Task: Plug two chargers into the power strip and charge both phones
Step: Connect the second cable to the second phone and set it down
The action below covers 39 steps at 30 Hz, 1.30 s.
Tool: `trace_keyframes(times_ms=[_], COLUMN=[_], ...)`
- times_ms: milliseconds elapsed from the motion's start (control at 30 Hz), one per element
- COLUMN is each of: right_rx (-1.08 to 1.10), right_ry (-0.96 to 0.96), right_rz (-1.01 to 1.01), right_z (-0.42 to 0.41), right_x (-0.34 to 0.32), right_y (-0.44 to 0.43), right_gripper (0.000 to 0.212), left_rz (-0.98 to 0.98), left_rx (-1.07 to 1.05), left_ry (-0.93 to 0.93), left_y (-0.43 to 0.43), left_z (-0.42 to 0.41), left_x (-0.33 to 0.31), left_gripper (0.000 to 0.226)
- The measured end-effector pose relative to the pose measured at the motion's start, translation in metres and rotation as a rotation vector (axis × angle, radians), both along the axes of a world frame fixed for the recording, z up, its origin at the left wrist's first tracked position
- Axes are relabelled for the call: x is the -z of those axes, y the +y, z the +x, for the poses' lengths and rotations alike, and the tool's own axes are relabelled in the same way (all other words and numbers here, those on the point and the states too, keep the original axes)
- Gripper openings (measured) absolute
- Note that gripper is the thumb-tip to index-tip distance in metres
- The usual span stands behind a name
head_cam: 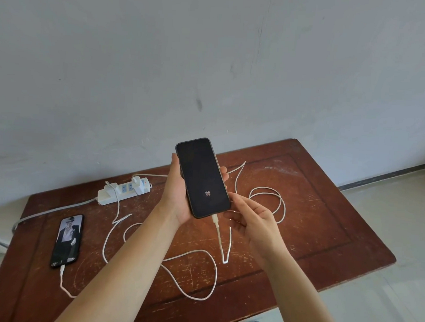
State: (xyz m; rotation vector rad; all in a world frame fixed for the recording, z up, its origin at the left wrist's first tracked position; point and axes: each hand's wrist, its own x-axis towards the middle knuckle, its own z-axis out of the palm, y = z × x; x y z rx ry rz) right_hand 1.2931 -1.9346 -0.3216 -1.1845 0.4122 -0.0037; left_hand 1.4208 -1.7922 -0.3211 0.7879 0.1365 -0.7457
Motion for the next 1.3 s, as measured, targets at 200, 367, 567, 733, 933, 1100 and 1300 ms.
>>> trace_keyframes(times_ms=[200,367,567,733,933,1100,1300], right_rx=[0.03,0.022,0.008,-0.01,-0.005,-0.015,0.0], right_ry=[0.033,0.037,0.036,0.047,0.064,0.072,0.183], right_rz=[0.065,0.112,0.133,0.097,0.119,0.101,0.036], right_z=[-0.007,-0.01,-0.011,-0.01,-0.001,0.011,0.027], right_x=[0.016,0.023,0.025,0.025,0.031,0.039,0.066], right_y=[0.003,0.003,0.004,0.005,0.002,-0.003,-0.005], right_gripper=[0.017,0.018,0.019,0.02,0.019,0.019,0.023], left_rz=[0.134,0.165,0.182,0.173,0.161,0.141,0.262], left_rx=[-0.024,-0.008,-0.014,-0.011,-0.035,-0.029,-0.058], left_ry=[-0.051,-0.054,-0.046,-0.035,-0.037,-0.044,-0.036], left_y=[0.008,0.009,0.008,0.008,0.008,0.005,0.005], left_z=[-0.005,-0.011,-0.014,-0.012,-0.005,0.003,0.015], left_x=[0.002,-0.001,-0.004,-0.004,0.008,0.013,0.034], left_gripper=[0.064,0.057,0.058,0.056,0.052,0.049,0.047])
